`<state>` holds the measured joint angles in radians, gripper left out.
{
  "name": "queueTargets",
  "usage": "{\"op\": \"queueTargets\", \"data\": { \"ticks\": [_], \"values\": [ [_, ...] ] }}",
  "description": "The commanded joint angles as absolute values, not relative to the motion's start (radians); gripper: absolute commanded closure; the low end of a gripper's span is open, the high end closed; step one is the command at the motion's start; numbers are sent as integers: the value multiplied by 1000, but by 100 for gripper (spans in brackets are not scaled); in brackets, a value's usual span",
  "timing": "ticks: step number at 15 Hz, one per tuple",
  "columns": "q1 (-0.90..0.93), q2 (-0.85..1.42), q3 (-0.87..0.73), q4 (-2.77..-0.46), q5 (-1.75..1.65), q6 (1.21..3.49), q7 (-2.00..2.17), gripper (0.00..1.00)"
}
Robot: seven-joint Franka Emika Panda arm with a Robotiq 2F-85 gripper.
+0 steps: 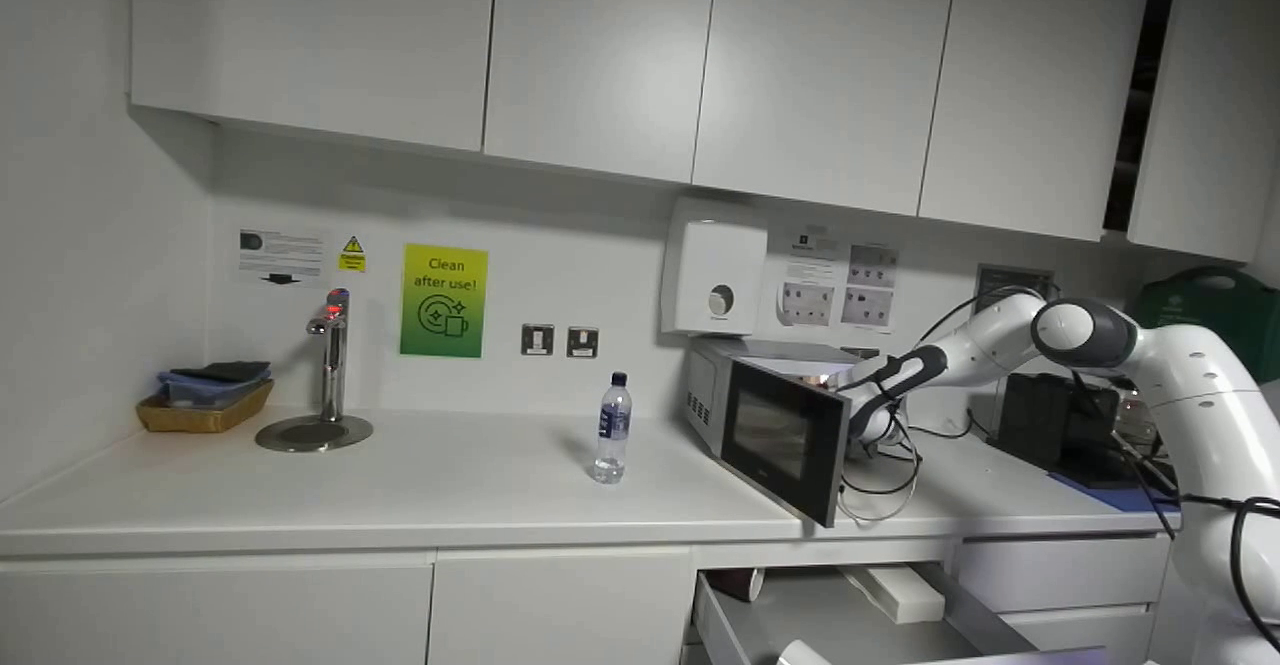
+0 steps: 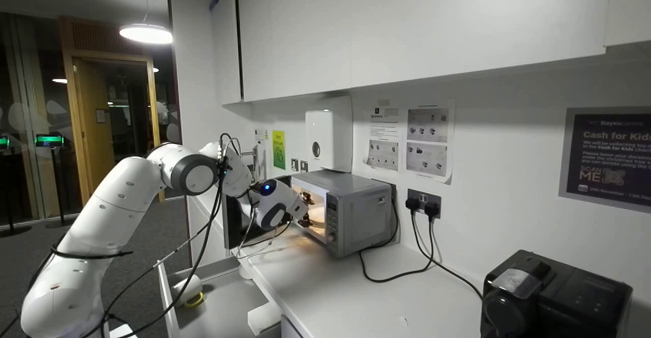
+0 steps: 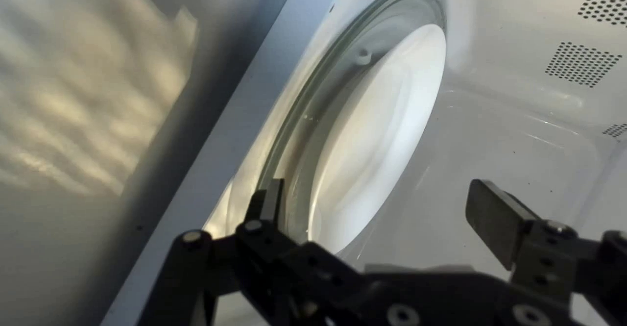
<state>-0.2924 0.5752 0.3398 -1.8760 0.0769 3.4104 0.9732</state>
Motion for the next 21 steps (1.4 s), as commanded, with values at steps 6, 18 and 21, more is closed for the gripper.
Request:
{"op": "queueTargets", "data": {
  "ticks": [6, 18, 21],
  "values": [
    [-354, 596, 403, -1856, 67, 3379, 984, 0],
    [-376, 640, 441, -1789, 69, 3342, 984, 0],
    [-399, 648, 464, -1776, 70, 3325, 983, 0]
  ]
}}
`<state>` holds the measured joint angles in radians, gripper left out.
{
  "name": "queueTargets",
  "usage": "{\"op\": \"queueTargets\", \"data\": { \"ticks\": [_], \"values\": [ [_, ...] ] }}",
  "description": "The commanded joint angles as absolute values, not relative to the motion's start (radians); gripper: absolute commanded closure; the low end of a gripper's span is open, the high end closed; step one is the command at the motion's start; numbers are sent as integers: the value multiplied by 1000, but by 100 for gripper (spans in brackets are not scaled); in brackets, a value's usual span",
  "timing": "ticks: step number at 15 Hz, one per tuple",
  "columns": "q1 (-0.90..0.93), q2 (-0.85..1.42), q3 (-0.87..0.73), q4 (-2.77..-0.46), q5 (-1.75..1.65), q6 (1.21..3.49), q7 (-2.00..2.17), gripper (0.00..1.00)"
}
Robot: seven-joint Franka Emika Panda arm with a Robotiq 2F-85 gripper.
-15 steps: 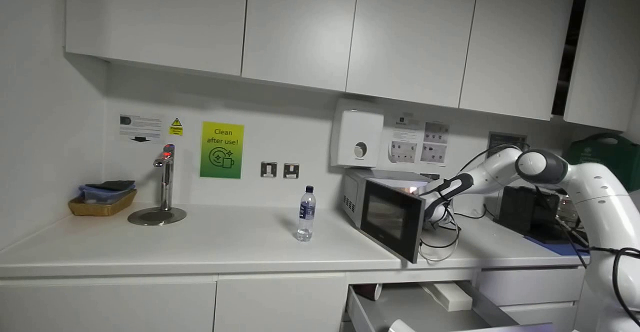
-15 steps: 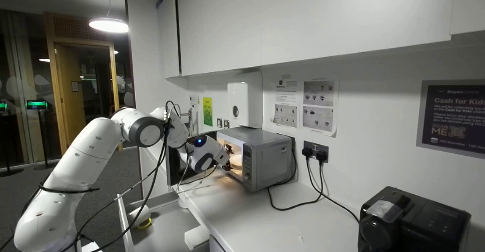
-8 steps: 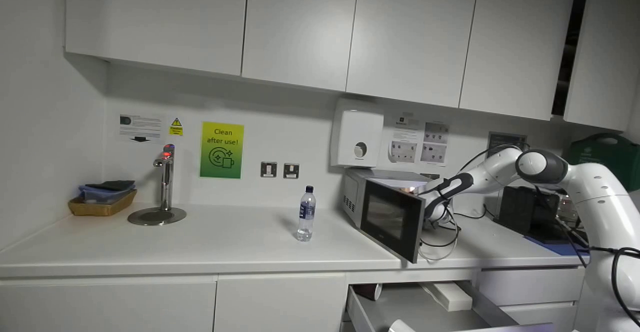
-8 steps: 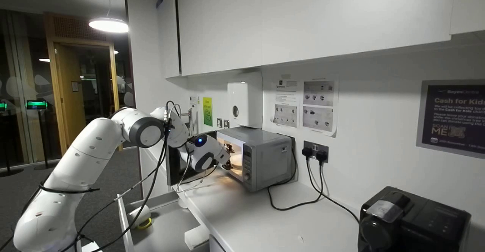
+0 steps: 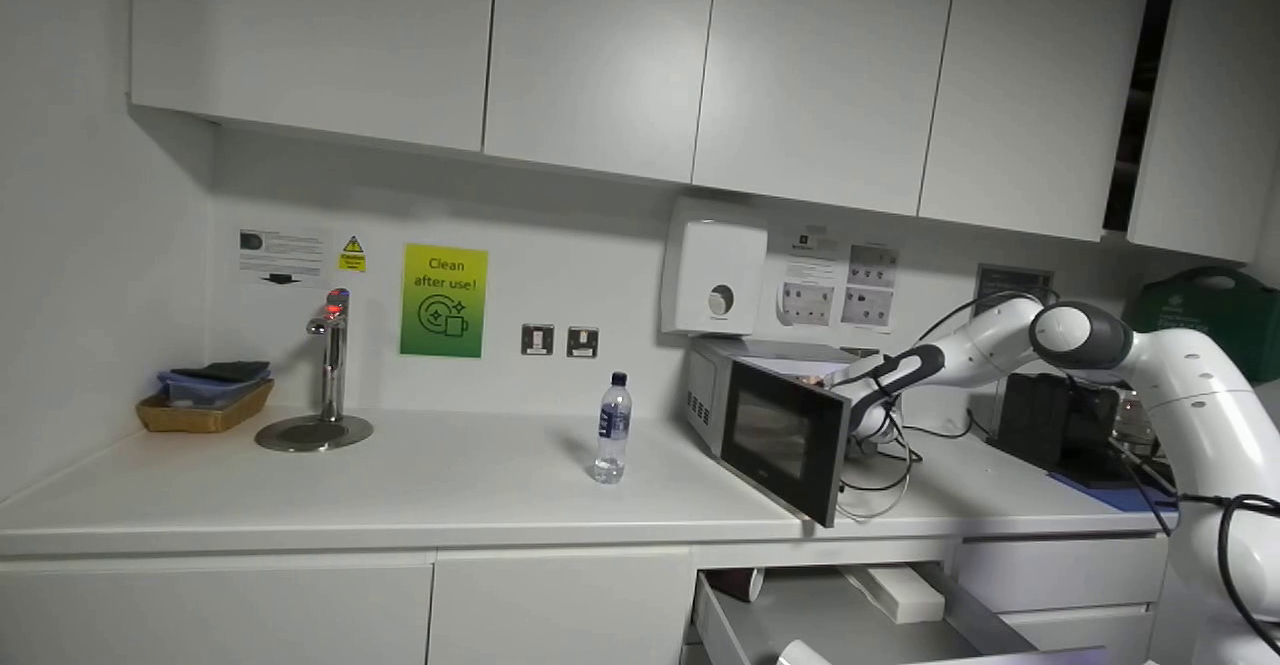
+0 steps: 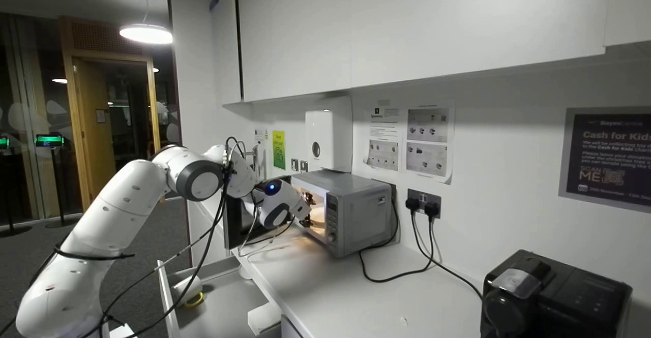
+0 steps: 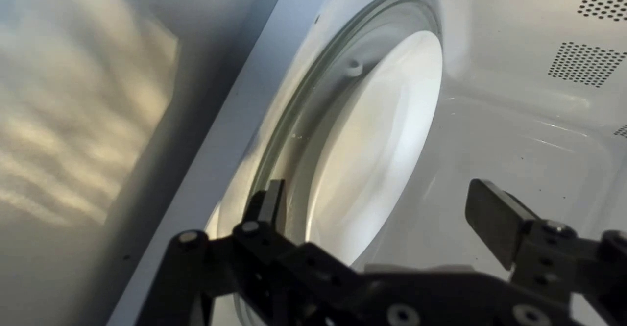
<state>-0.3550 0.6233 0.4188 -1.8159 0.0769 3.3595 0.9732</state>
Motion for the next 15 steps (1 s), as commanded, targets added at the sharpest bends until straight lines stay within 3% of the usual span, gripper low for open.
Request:
{"op": "queueTargets", "data": {
  "ticks": [1, 5, 6, 7, 15],
  "values": [
    [-406, 650, 471, -1772, 72, 3319, 983, 0],
    [-422, 664, 487, -1757, 76, 3307, 982, 0],
    [-427, 668, 491, -1754, 77, 3306, 983, 8],
    [-427, 670, 490, -1752, 78, 3304, 983, 26],
    [-436, 685, 494, -1748, 81, 3291, 984, 87]
  ]
}}
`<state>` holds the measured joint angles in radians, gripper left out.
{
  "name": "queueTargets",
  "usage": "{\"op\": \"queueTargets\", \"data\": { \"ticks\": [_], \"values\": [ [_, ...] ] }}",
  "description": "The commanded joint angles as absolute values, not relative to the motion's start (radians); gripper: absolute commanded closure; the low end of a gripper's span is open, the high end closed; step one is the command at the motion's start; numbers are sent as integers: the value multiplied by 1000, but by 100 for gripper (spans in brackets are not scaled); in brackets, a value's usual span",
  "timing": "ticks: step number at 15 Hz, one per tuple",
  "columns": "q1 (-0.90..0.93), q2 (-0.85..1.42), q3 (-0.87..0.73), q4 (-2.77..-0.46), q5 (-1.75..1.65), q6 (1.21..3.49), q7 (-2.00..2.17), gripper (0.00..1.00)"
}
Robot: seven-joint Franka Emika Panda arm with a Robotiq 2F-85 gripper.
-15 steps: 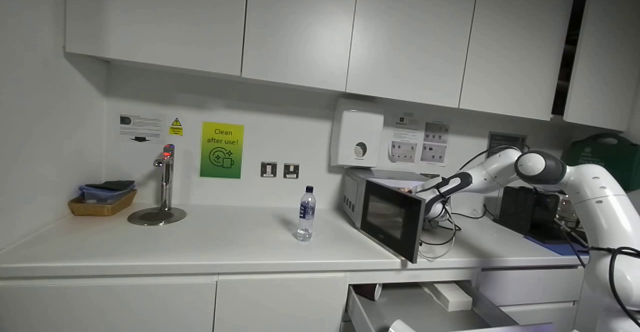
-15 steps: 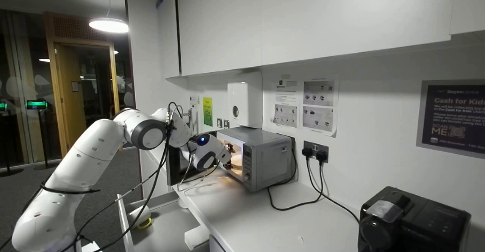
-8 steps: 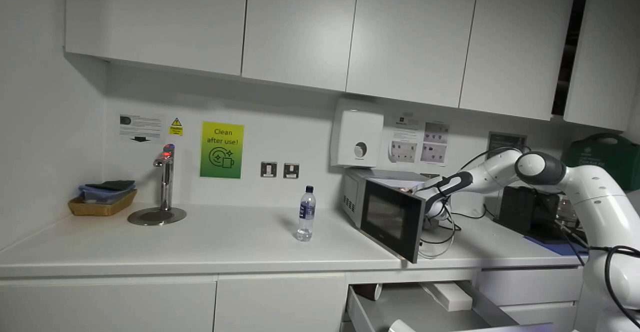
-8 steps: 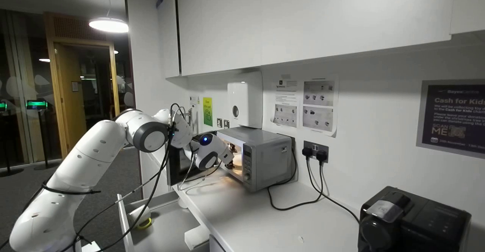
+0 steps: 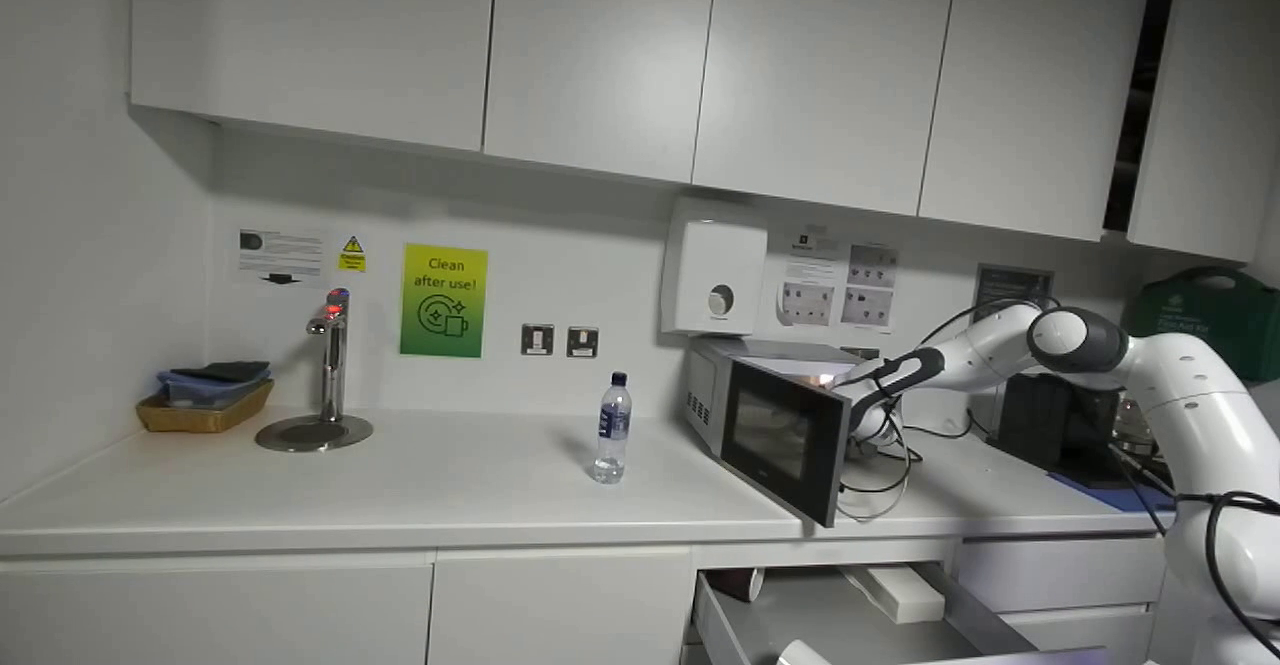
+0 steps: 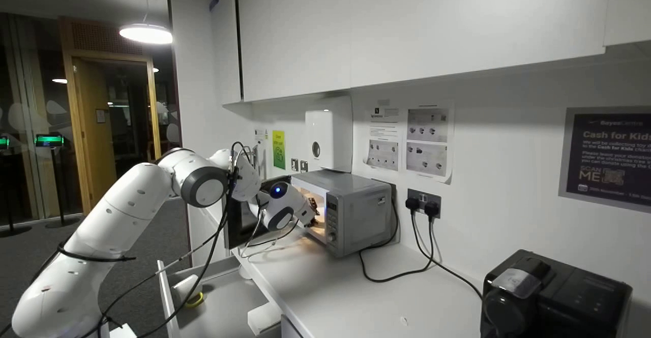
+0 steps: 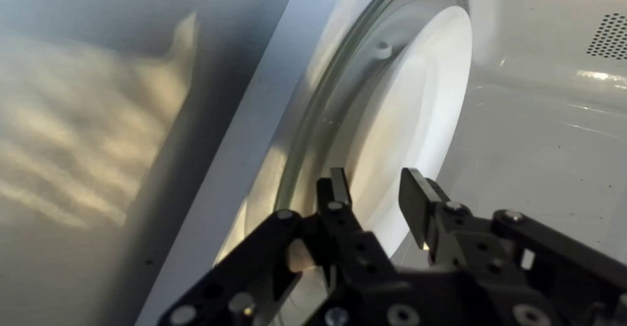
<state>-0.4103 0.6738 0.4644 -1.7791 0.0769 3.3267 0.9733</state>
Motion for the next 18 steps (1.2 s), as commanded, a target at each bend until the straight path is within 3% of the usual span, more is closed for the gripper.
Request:
{"op": "queueTargets", "data": {
  "ticks": [1, 3, 18],
  "values": [
    [-437, 685, 494, -1748, 81, 3287, 984, 95],
    [-438, 684, 494, -1748, 83, 3280, 985, 100],
    [-486, 591, 523, -1842, 103, 3261, 1042, 99]
  ]
}}
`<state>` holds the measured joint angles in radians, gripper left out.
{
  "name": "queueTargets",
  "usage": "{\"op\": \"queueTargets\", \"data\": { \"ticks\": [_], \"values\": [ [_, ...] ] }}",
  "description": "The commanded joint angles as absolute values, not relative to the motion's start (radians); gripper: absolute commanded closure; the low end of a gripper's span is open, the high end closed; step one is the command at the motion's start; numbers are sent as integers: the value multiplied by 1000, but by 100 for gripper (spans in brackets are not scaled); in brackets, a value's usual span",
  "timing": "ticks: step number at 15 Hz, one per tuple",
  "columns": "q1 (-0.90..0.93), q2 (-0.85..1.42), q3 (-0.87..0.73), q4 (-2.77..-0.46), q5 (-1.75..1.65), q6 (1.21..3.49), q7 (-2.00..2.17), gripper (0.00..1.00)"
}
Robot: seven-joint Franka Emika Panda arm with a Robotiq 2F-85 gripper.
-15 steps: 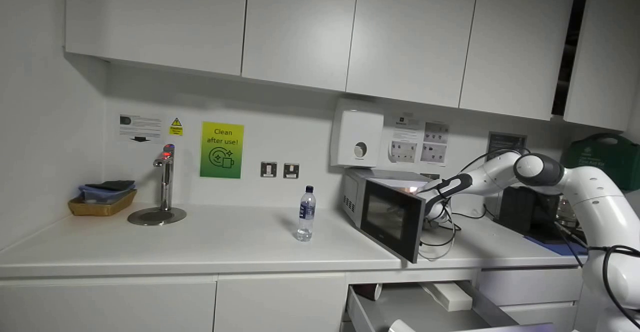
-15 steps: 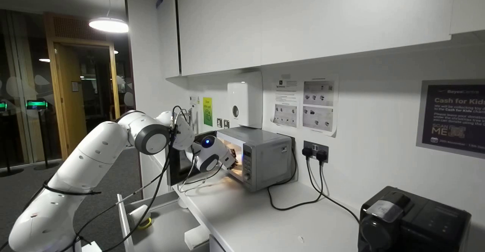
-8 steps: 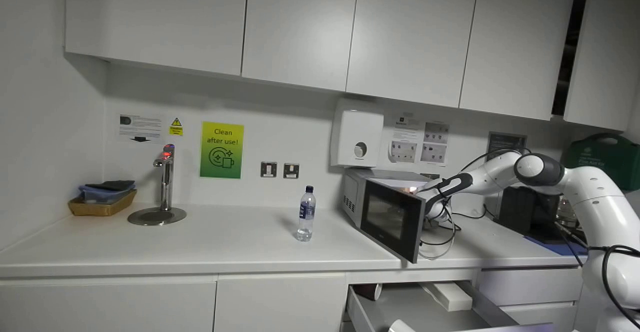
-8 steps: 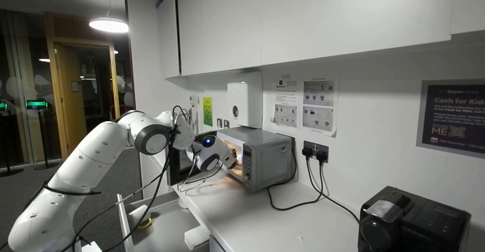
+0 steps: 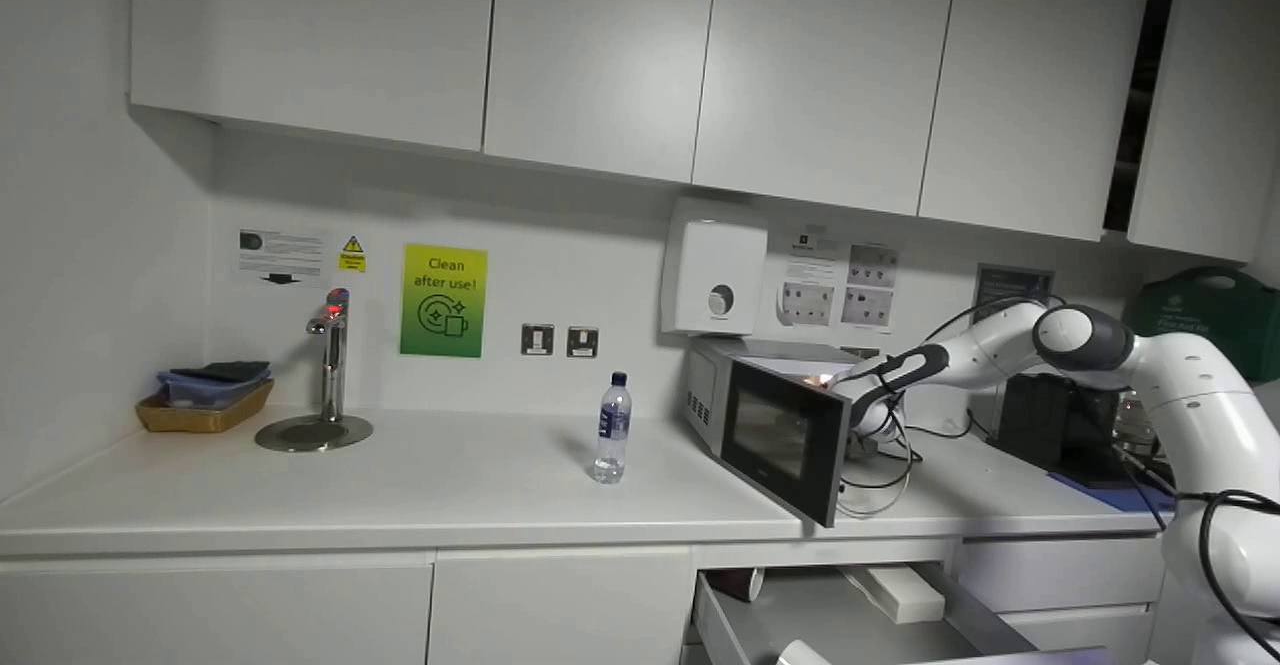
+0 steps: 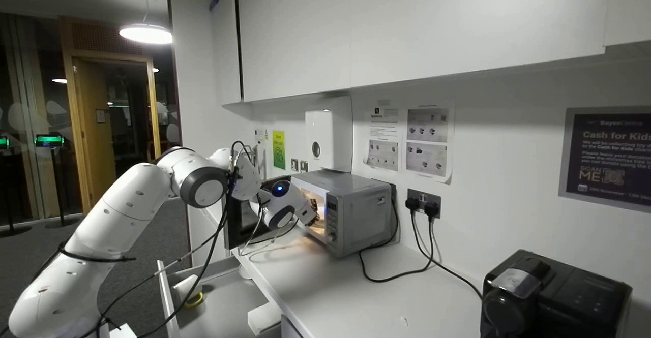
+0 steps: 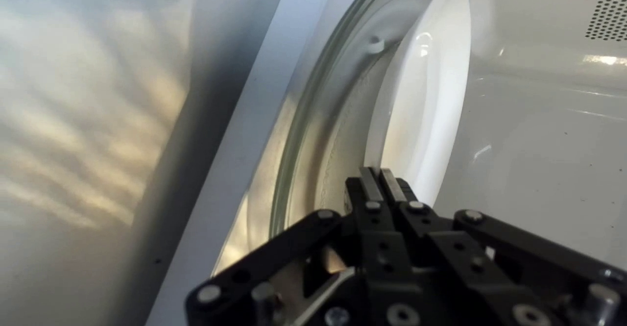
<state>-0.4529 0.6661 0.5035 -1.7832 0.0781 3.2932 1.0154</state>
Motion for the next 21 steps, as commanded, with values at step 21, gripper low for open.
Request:
{"op": "queueTargets", "data": {
  "ticks": [21],
  "values": [
    [-735, 424, 747, -2059, 91, 3215, 1033, 99]
  ]
}}
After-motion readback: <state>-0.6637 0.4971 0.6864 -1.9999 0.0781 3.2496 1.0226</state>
